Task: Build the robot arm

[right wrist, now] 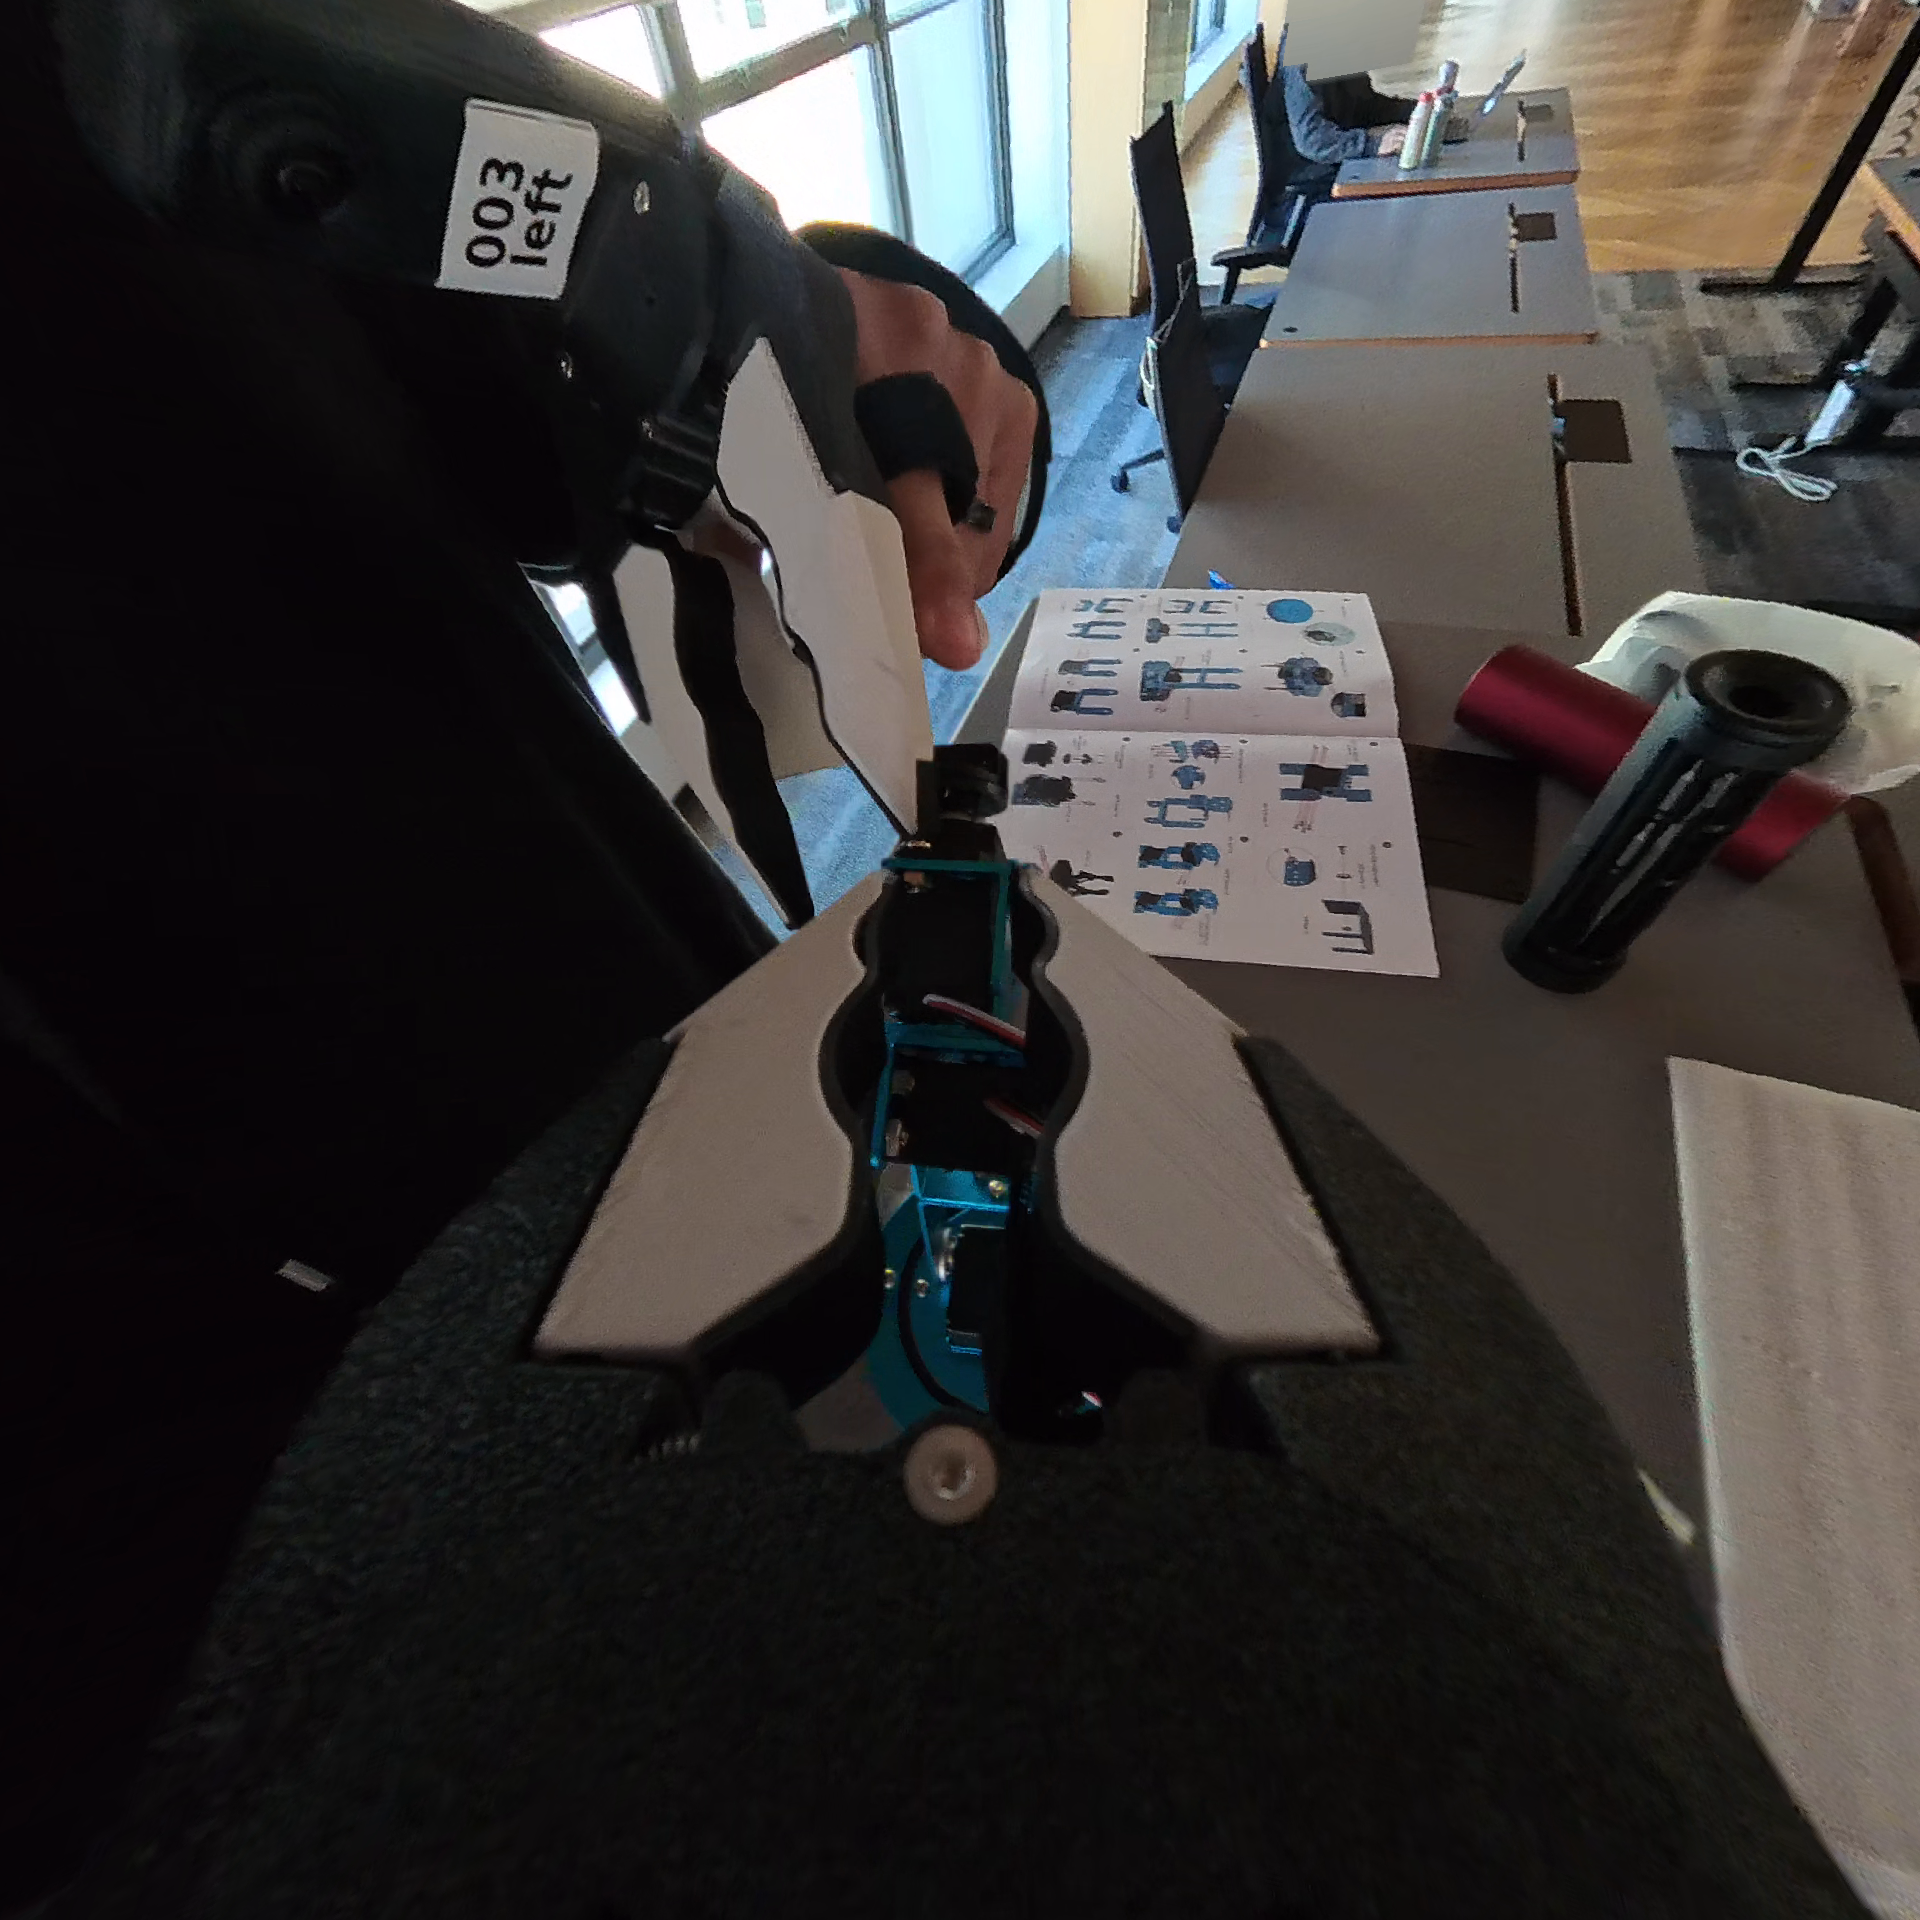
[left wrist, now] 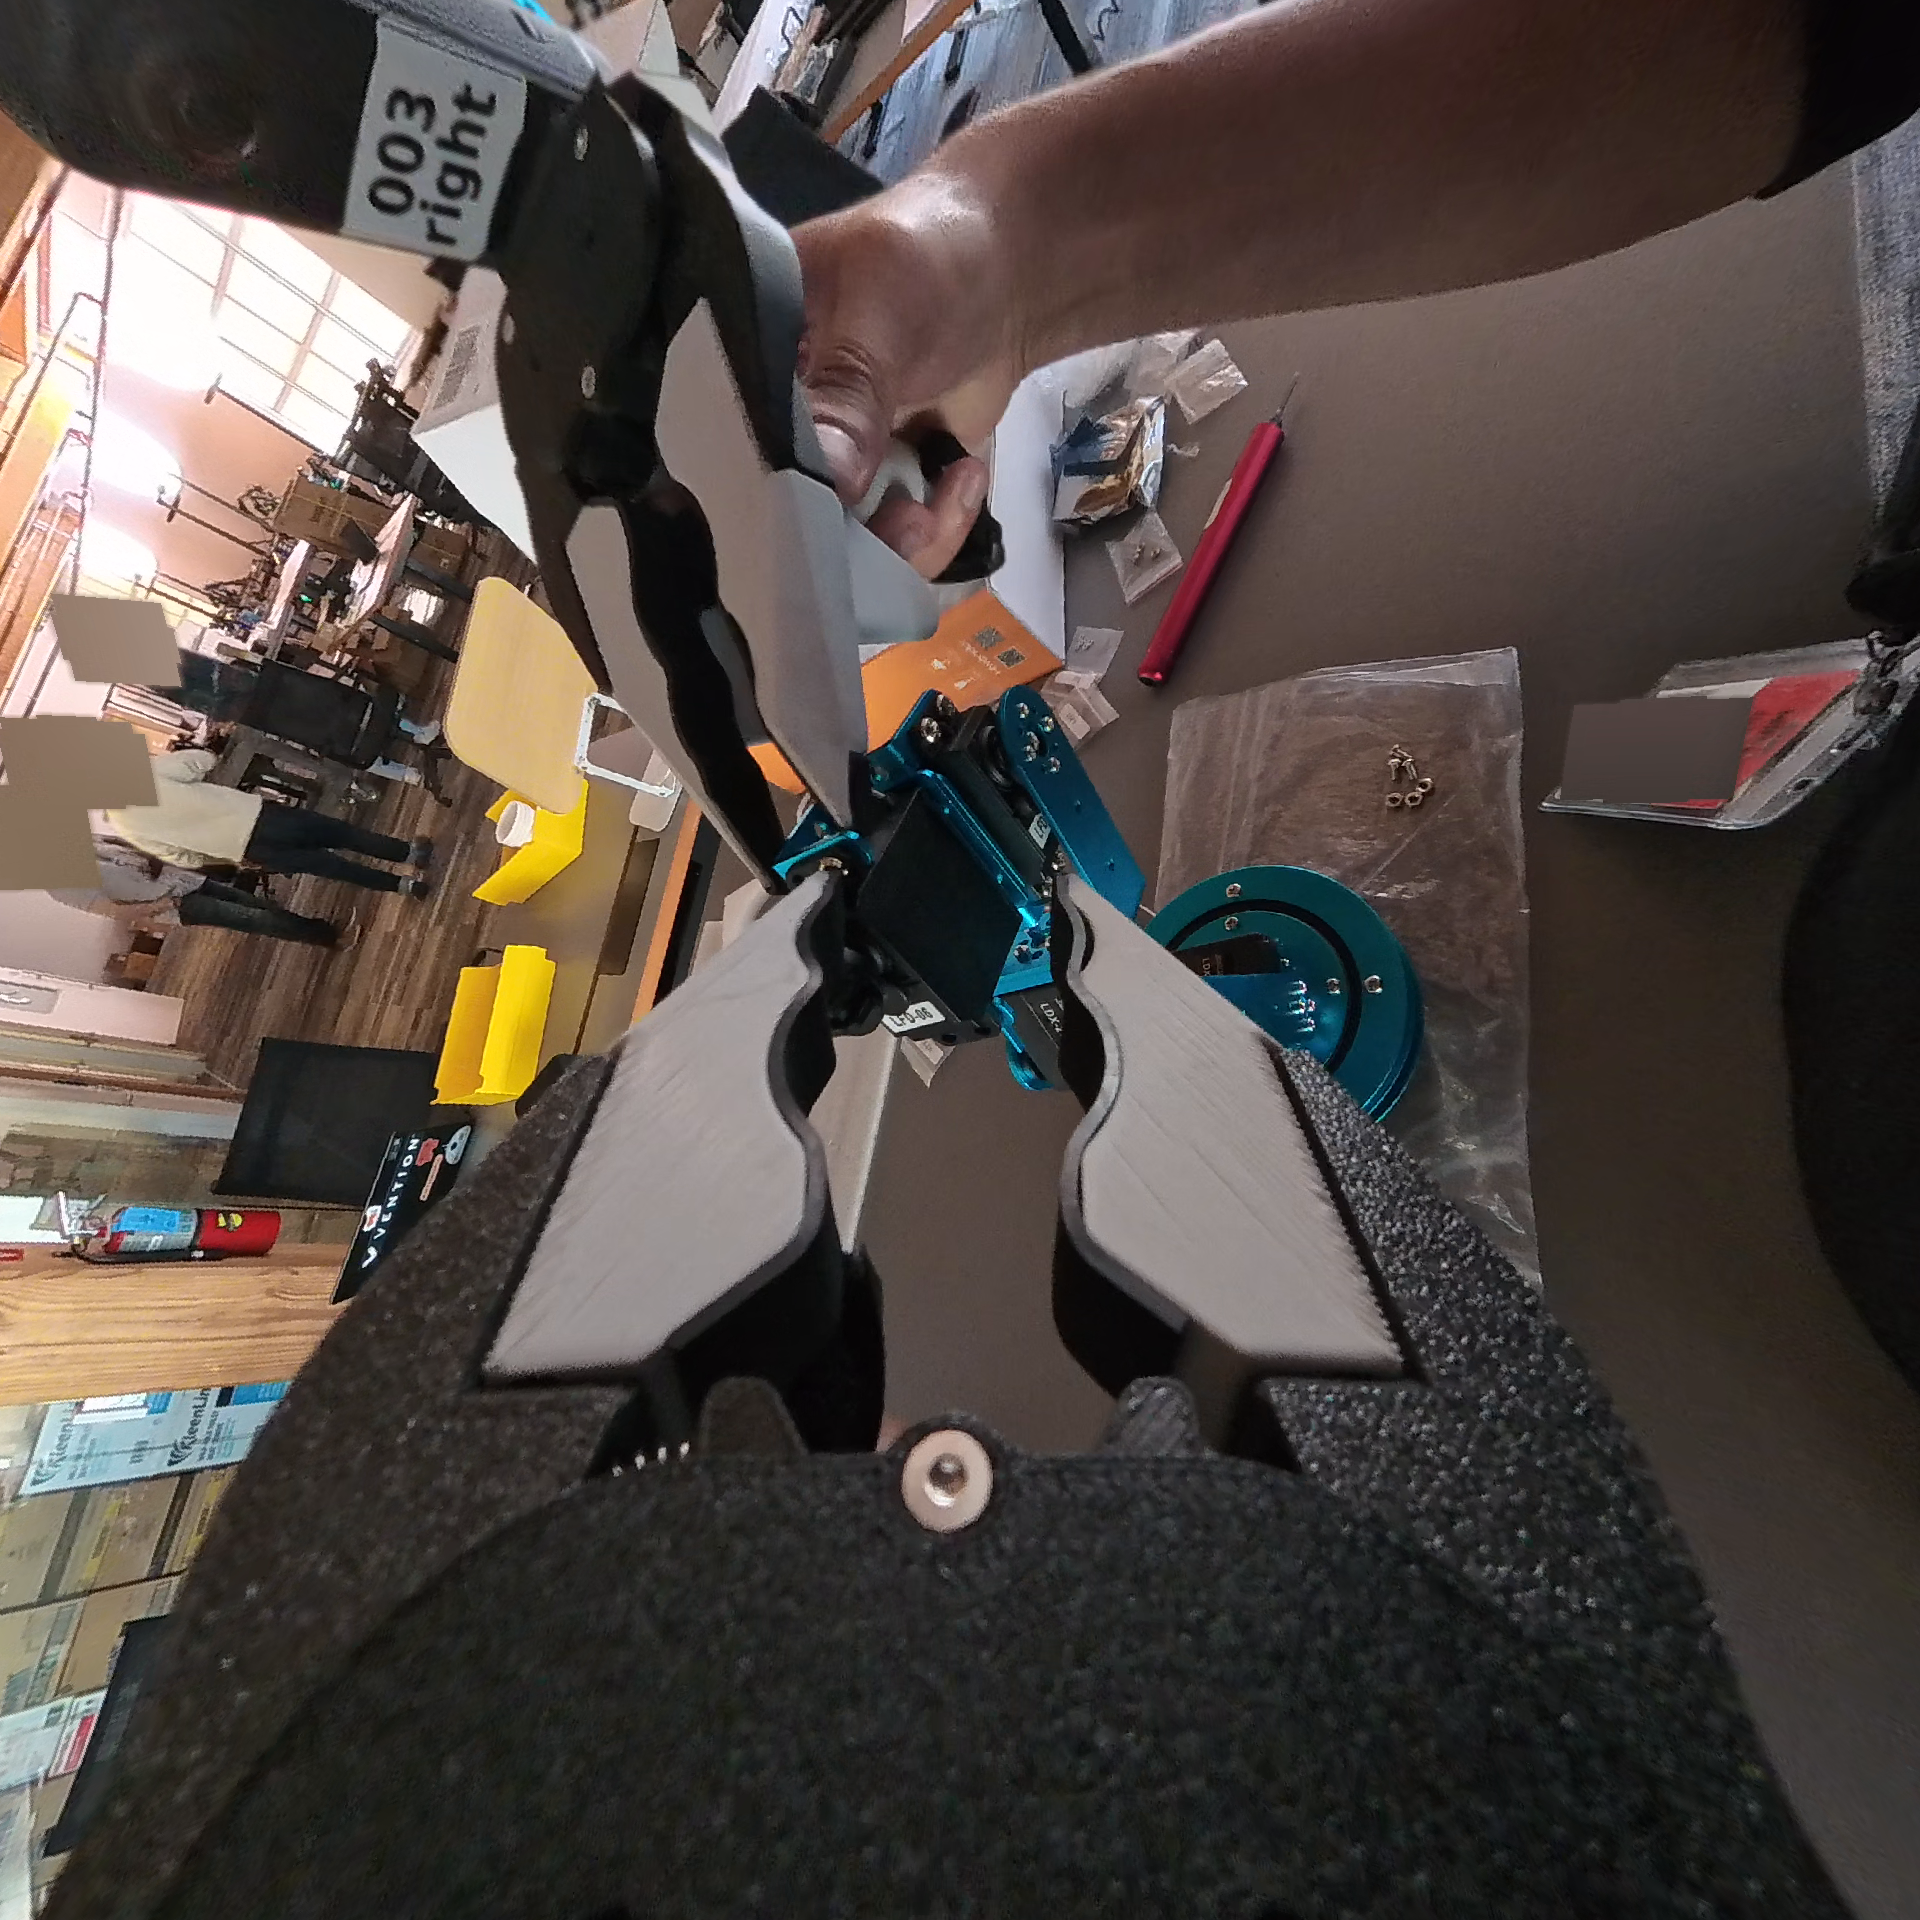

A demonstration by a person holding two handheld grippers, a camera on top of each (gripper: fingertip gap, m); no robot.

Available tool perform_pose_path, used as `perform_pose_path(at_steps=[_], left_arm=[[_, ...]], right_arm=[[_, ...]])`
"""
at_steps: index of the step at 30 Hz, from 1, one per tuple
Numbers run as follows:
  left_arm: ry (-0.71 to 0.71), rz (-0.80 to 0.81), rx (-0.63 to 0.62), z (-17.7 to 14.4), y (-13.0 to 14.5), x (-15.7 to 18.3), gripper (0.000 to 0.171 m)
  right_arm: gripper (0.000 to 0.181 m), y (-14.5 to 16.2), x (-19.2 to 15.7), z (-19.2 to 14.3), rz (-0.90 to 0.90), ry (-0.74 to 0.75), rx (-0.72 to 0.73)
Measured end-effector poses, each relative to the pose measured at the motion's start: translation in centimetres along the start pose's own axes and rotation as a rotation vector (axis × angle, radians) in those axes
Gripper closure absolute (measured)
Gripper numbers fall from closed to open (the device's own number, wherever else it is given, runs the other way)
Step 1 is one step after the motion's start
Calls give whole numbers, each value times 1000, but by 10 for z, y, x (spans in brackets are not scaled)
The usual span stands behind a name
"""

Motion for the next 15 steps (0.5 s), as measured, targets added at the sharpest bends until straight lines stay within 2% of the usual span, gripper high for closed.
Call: perform_pose_path(at_steps=[4,7,15], left_arm=[[5,5,-7,-1,0,0,133],[9,-4,-4,-1,0,0,132],[-7,3,-4,0,-1,0,132]], right_arm=[[165,2,2,-3,5,-17,12],[156,6,1,-1,-14,10,-21],[160,2,-1,2,-37,27,-29]])
Point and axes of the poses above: each gripper's, where its closed fingertips meet, z out along the fingers, y out of its underside, x = y × z across the jaws, the point moved 1 cm from there along -z, back along the fingers, and after that the axes turned 13 degrees about z, right-handed, at the moved point
